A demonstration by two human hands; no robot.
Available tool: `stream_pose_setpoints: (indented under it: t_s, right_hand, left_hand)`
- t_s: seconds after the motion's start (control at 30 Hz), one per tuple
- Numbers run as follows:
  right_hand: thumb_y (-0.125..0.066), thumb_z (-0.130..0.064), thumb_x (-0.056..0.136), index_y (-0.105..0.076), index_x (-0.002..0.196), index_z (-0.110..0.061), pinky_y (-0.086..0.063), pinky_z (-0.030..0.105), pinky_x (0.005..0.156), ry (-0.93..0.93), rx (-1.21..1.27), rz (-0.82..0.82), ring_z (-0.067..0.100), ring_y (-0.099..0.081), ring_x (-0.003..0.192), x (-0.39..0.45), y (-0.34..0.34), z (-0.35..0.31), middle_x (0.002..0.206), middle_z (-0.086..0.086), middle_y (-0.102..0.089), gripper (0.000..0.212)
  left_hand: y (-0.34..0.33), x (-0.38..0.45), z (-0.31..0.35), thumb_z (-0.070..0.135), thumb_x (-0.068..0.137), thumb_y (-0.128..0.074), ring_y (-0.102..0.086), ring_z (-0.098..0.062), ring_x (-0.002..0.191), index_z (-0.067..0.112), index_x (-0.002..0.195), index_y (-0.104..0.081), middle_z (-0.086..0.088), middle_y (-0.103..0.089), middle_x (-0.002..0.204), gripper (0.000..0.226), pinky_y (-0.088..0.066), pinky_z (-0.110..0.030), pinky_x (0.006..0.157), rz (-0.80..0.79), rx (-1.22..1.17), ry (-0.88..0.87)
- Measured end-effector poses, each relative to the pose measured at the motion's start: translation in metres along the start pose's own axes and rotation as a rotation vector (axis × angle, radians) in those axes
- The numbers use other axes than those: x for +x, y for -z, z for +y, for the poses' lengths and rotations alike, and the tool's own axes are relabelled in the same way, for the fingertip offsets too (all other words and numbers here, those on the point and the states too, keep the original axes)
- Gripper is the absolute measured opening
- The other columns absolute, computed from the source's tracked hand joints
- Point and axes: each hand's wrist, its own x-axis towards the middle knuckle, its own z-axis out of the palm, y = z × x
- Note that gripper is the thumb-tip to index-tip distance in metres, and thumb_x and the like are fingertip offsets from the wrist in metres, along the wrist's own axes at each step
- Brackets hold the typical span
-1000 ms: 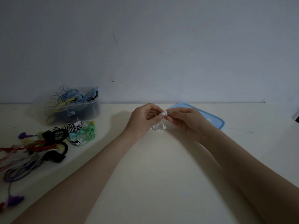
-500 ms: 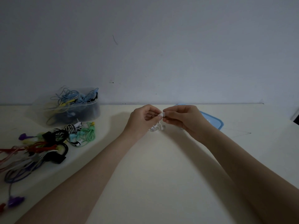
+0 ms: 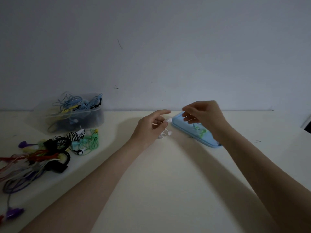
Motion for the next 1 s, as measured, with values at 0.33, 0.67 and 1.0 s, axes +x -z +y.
stream_pose_setpoints:
  t_s: [0.33,0.67,1.0]
  right_hand:
    - [-0.058,-0.006,0.086,-0.074,0.093,-0.009,-0.038,0.017,0.066,0.119,-0.713,0.082,0.017,-0.058,0.078,0.016,0.031,0.023,0.081,0.003,-0.066,0.017]
    - [-0.063,-0.006,0.084,-0.074,0.091,-0.006,-0.034,0.019,0.07,0.128,-0.767,0.116,0.026,-0.06,0.094,0.013,0.028,0.034,0.097,0.012,-0.071,0.014]
    - [-0.065,0.003,0.08,-0.065,0.073,-0.013,-0.046,0.013,0.058,0.058,-0.076,-0.058,0.001,-0.053,0.052,-0.001,-0.014,0.014,0.069,0.002,-0.064,0.018]
  left_hand:
    - [-0.003,-0.003,0.002,0.012,0.088,-0.059,-0.052,0.001,0.065,0.026,0.091,-0.063,0.01,-0.055,0.08,0.015,-0.042,-0.013,0.062,-0.06,0.13,-0.058]
    - [-0.007,-0.005,0.0,0.041,0.079,-0.057,-0.052,-0.014,0.098,0.023,0.106,-0.064,0.006,-0.063,0.1,0.033,-0.038,-0.028,0.091,-0.163,0.436,-0.077]
    - [-0.002,-0.002,-0.001,0.022,0.083,-0.066,-0.057,-0.008,0.08,0.028,0.104,-0.058,0.007,-0.061,0.088,0.023,-0.041,-0.012,0.069,-0.133,0.295,0.001]
